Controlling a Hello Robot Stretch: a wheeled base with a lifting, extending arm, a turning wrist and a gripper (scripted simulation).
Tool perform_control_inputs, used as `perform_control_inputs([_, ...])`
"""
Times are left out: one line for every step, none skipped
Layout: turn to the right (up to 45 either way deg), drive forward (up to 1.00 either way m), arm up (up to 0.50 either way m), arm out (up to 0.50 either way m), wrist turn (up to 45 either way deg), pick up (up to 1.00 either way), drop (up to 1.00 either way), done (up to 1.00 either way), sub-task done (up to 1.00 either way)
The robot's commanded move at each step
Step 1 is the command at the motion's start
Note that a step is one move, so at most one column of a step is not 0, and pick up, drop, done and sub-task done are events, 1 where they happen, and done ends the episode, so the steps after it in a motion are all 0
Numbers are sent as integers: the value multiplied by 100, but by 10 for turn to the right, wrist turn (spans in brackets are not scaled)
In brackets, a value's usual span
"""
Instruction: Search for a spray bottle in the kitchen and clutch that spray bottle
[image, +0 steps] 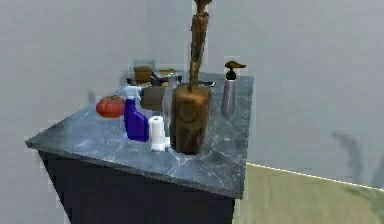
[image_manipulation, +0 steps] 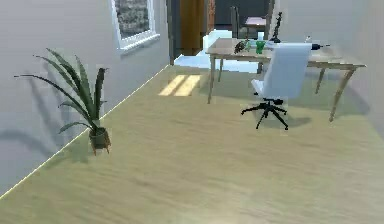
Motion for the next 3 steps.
perform_control_inputs([-450,0,0,0,0,0,0,0,0])
perform_control_inputs([-450,0,0,0,0,0,0,0,0])
perform_control_inputs([-150,0,0,0,0,0,0,0,0])
